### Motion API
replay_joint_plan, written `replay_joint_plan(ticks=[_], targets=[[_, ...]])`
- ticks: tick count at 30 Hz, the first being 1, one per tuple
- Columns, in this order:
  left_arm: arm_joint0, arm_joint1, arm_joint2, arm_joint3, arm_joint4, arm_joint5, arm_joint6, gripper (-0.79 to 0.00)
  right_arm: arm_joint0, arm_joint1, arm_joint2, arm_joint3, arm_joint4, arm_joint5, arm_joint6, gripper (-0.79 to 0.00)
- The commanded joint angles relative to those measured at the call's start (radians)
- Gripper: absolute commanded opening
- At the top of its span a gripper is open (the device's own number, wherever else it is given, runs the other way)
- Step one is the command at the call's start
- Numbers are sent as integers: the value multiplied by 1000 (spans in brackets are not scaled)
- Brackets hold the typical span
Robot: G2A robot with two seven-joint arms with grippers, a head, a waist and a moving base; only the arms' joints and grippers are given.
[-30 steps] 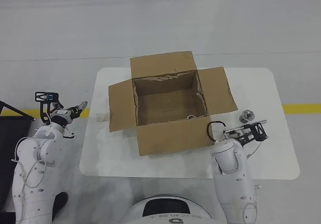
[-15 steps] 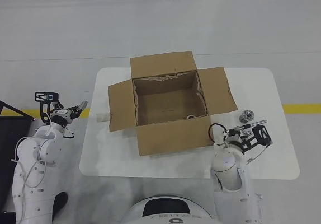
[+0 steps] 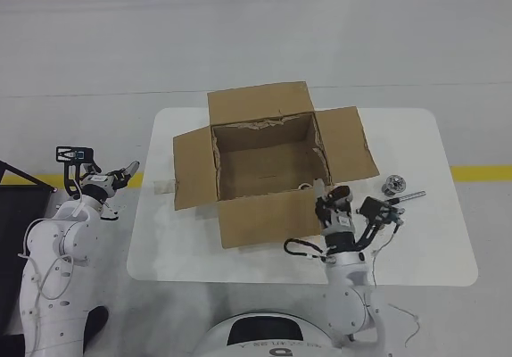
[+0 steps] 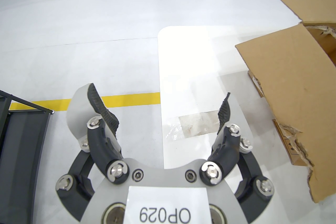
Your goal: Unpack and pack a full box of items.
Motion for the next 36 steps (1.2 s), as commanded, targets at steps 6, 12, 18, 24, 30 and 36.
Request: replay_joint_plan(ticks=[6,12,18,24,30,36], targets=[[0,0,0,0,0,0,0,0,-1,0,-1,1,2,1,-6,-15],[0,0,0,0,0,0,0,0,16,1,-15,4,-29,3,11,0],[0,0,0,0,0,0,0,0,172,-9,-162,-5,-174,192,196,0],[0,0,0,0,0,0,0,0,393,-35,-245,80,-132,434,442,0],[0,0,0,0,0,0,0,0,559,-62,-239,225,4,620,530,0],[0,0,0,0,0,0,0,0,726,-79,-259,402,10,765,665,0]])
